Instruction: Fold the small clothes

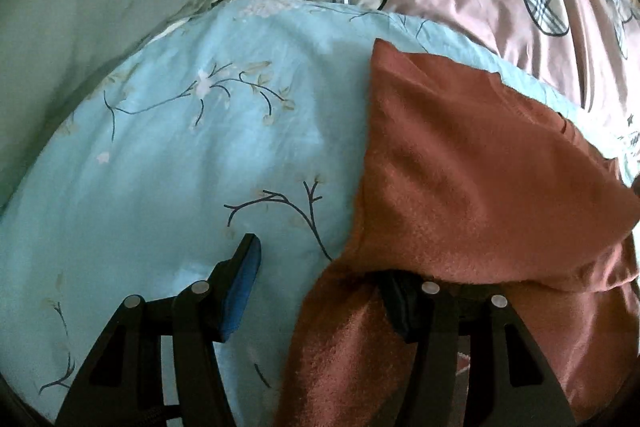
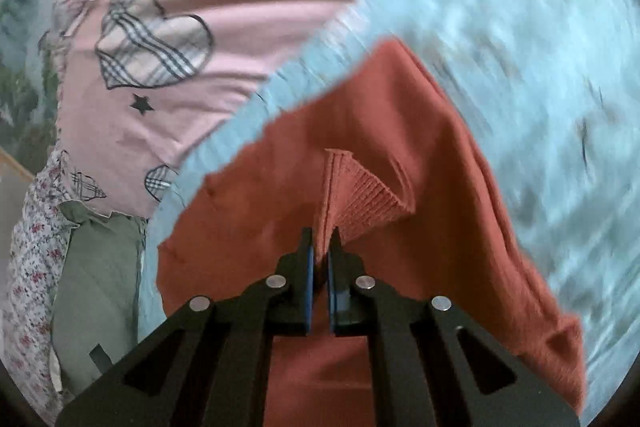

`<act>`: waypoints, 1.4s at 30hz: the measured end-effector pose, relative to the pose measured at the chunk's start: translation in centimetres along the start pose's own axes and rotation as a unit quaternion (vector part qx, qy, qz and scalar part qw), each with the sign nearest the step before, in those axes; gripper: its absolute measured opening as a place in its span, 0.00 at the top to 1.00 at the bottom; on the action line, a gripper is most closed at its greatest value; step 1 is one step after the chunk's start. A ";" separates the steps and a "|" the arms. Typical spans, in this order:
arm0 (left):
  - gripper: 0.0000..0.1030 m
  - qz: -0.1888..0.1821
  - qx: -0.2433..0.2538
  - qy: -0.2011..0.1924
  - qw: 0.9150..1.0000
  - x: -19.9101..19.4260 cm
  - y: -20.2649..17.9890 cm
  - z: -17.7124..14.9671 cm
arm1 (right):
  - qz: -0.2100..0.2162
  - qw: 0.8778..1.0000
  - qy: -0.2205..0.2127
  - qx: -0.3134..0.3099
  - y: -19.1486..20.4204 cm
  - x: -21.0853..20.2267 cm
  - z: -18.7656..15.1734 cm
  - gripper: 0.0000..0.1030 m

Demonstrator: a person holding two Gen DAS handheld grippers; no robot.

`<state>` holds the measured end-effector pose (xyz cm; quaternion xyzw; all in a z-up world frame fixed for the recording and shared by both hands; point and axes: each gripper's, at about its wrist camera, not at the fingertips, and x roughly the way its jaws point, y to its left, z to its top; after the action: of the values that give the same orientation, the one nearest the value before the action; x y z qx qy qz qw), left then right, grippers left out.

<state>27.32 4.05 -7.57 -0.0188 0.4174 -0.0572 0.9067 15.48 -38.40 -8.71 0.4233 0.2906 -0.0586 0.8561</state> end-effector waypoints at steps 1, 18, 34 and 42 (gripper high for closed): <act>0.43 0.001 -0.001 0.000 1.000 0.0 0.0 -0.1 | 0.001 1.000 0.004 0.008 -0.3 0.2 -0.3 0.91; 0.41 -0.020 -0.043 -0.011 0.999 -0.7 1.6 -0.6 | -0.109 0.993 -0.008 -0.049 -0.9 -4.0 -2.3 0.85; 0.42 -0.157 -0.027 0.020 0.987 -3.7 3.5 -0.1 | -0.082 0.984 0.007 -0.161 3.2 -1.5 0.4 0.51; 0.22 -0.158 0.022 0.055 0.986 3.2 -1.4 9.4 | -0.063 0.988 0.005 -0.141 1.7 -2.4 -0.8 0.48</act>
<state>36.36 2.17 -3.73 -0.0614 0.4572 -0.2097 0.8621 13.76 -37.09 -6.63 0.2798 0.3265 -0.0683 0.9002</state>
